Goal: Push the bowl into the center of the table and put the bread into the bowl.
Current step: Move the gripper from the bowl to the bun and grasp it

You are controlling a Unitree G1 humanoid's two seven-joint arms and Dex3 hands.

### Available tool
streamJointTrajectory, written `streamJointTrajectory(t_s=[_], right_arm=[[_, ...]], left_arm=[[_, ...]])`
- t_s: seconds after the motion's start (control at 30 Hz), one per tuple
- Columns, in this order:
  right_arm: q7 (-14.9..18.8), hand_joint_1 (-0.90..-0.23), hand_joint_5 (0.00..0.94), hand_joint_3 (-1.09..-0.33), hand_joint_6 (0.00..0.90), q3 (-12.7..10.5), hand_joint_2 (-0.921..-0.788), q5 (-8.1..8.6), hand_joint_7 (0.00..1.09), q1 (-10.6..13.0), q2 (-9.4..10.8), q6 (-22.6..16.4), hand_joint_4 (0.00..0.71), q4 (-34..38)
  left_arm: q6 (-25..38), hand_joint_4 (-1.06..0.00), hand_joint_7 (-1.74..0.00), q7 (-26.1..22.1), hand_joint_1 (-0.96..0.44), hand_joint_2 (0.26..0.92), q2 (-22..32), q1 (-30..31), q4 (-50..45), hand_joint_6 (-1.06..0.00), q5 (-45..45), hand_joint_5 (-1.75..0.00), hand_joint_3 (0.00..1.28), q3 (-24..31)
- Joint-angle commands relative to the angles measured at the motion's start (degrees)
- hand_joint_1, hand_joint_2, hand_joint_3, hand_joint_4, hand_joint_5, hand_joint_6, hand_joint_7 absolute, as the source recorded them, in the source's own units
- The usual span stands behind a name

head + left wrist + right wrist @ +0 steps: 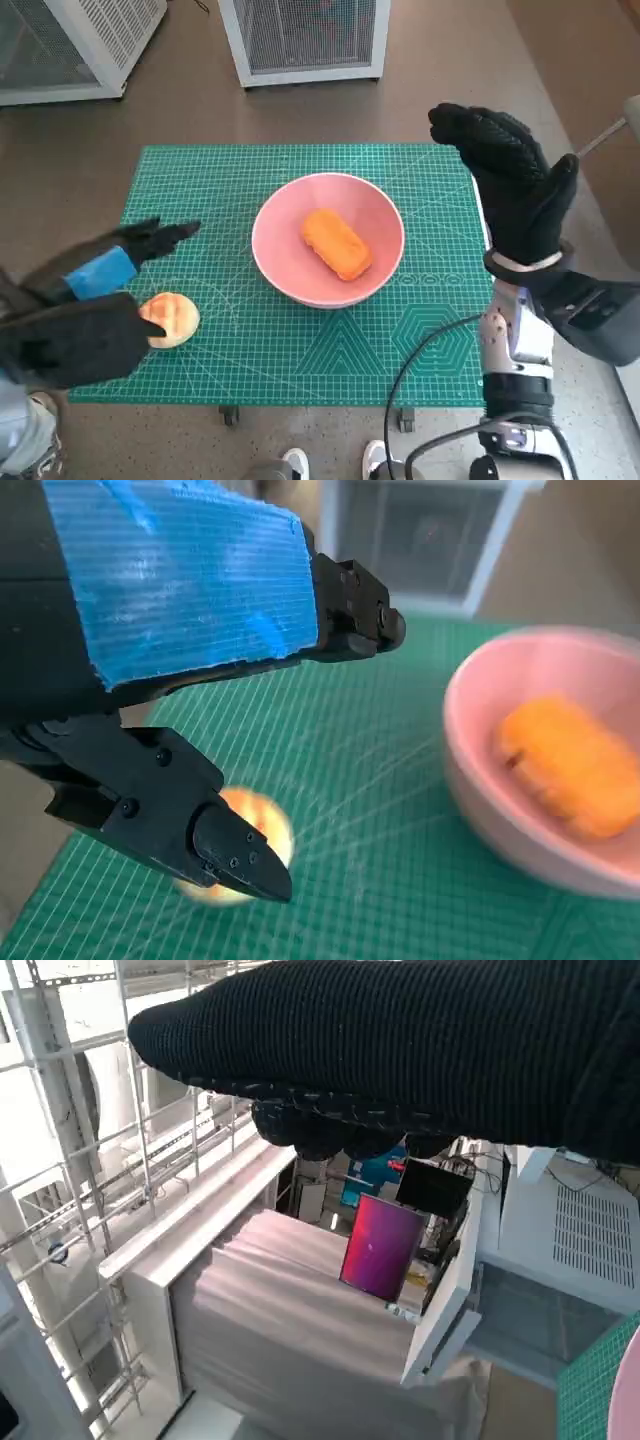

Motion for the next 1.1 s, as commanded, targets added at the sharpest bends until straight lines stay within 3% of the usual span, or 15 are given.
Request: streamJointTrajectory(t_s=[0.03, 1.1], right_arm=[[0.14, -0.671, 0.001, -0.757, 0.109, -0.16, -0.921, 0.41, 0.26, 1.26, -0.40, 0.82, 0.199, -0.35], [0.20, -0.660, 0.002, -0.749, 0.123, -0.48, -0.921, -0.53, 0.24, 1.18, -1.36, -0.34, 0.203, 0.04]], left_arm=[[-0.04, -0.13, -0.01, -0.22, -0.29, 0.706, 1.62, -1.85, 2.61, -0.27, 2.35, 0.00, 0.01, -3.31], [6.64, -0.17, -0.02, 0.67, -0.24, 0.730, 0.10, -2.43, 8.26, -0.34, 12.77, -0.01, 0.01, -13.68]])
